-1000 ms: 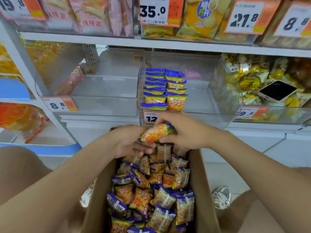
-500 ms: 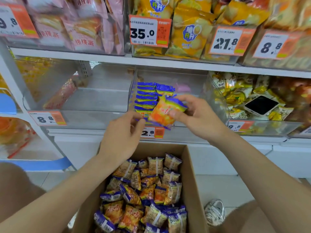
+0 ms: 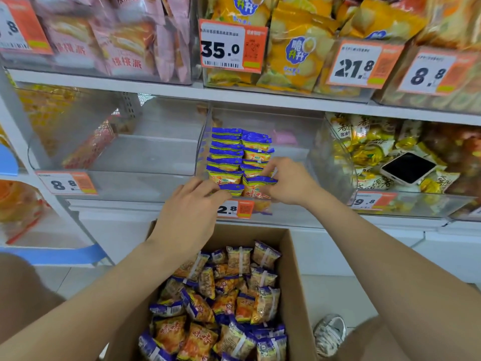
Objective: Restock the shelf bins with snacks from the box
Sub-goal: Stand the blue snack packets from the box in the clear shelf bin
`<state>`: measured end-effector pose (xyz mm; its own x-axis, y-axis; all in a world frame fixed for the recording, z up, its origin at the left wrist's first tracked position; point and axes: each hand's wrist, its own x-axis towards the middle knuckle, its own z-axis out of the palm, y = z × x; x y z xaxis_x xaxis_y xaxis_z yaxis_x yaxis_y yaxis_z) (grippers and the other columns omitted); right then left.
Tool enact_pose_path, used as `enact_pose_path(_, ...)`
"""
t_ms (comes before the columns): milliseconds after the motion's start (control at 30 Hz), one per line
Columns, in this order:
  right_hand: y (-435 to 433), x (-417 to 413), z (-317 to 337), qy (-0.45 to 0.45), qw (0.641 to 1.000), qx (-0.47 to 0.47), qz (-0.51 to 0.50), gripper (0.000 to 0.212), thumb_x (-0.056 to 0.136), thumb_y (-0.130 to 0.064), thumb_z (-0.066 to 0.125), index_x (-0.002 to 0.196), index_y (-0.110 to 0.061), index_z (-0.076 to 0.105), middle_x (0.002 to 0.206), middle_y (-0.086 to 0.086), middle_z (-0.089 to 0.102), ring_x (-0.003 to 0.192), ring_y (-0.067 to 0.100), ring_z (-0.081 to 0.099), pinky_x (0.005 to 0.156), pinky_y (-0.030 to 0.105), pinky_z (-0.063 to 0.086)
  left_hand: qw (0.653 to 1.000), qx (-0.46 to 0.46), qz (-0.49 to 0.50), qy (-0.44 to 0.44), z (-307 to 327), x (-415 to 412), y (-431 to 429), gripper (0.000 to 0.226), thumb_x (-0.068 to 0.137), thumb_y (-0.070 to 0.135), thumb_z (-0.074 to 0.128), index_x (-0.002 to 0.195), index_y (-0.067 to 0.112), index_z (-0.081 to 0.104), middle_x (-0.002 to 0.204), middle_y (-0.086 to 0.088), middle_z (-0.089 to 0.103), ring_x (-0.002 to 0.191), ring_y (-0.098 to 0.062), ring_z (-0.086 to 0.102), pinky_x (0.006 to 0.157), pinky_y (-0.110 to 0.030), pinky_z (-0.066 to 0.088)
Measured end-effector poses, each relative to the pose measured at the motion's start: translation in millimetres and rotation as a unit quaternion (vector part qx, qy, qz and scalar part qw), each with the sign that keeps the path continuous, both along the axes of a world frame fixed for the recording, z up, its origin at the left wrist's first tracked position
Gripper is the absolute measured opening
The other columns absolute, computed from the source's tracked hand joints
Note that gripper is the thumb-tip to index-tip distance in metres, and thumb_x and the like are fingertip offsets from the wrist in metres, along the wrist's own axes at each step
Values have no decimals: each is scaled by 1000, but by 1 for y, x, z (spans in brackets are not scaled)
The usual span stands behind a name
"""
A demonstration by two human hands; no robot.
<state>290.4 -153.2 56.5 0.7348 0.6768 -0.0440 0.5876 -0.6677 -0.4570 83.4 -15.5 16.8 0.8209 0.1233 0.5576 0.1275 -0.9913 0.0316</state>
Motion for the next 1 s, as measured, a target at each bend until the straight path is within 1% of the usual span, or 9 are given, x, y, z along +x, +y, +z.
enact_pose_path(167,-7,-5,11,-100,994,-50,-10,44,87,-42,84,105,-11,58,107,11,67,107,30,63,82,38,51,999,-35,-1,0,-1,-8,-1,29,87,10,76,115,18,74,111,1,72,109,-22,60,70,-39,63)
enact_pose_path(333,-27,-43,22,-165,970,130,125,8,97,-20,63,103,-17,69,83,-2,70,79,19,66,75,40,55,998,-62,-15,-10,-9,-21,-11,14,91,15,66,102,22,69,102,5,66,94,-16,60,67,-31,53)
enact_pose_path(400,-38,-80,19,-99,966,116,211,10,96,-21,60,98,-24,69,73,-10,67,70,10,62,68,36,53,987,-84,-10,134,-23,-25,-16,8,95,23,60,99,30,63,97,11,62,88,-12,60,67,-29,52)
enact_pose_path(500,-46,-123,-10,-43,933,-88,347,14,100,-29,55,105,-26,68,80,-12,64,77,5,59,73,36,53,906,-136,-4,401,-55,-31,-18,8,98,29,59,93,36,58,91,11,61,85,-15,64,75,-36,58)
enact_pose_path(533,-46,-133,-22,-40,910,-159,382,16,101,-30,55,109,-24,67,84,-11,64,80,7,60,76,38,54,868,-137,-15,477,-67,-33,-17,6,97,30,63,100,34,60,98,8,63,92,-17,64,80,-37,58)
enact_pose_path(633,-42,-151,-52,-49,863,-287,413,24,103,-31,54,122,-19,62,104,4,68,90,22,66,78,46,60,786,-108,-33,608,-106,-40,-13,54,93,34,75,142,22,55,137,-2,58,121,-24,58,100,-41,54)
enact_pose_path(733,-38,-153,-62,-42,846,-342,407,27,105,-28,54,130,-19,57,107,6,65,86,23,66,74,44,61,800,-38,-25,599,-137,-46,-12,72,93,33,75,155,23,40,152,-11,45,131,-33,53,104,-46,51)
enact_pose_path(800,-35,-148,-62,-41,848,-348,398,25,104,-28,54,127,-18,57,105,7,64,86,24,66,74,43,61,802,-33,-29,595,-150,-48,-11,67,94,33,74,152,21,42,146,-9,50,126,-33,57,97,-46,54)
enact_pose_path(1000,-26,-124,-55,-62,878,-335,337,11,105,-22,50,112,-17,58,93,3,53,79,24,62,69,43,58,824,-194,-26,531,-138,-33,-3,31,103,40,62,127,22,60,109,2,65,94,-19,62,79,-37,54)
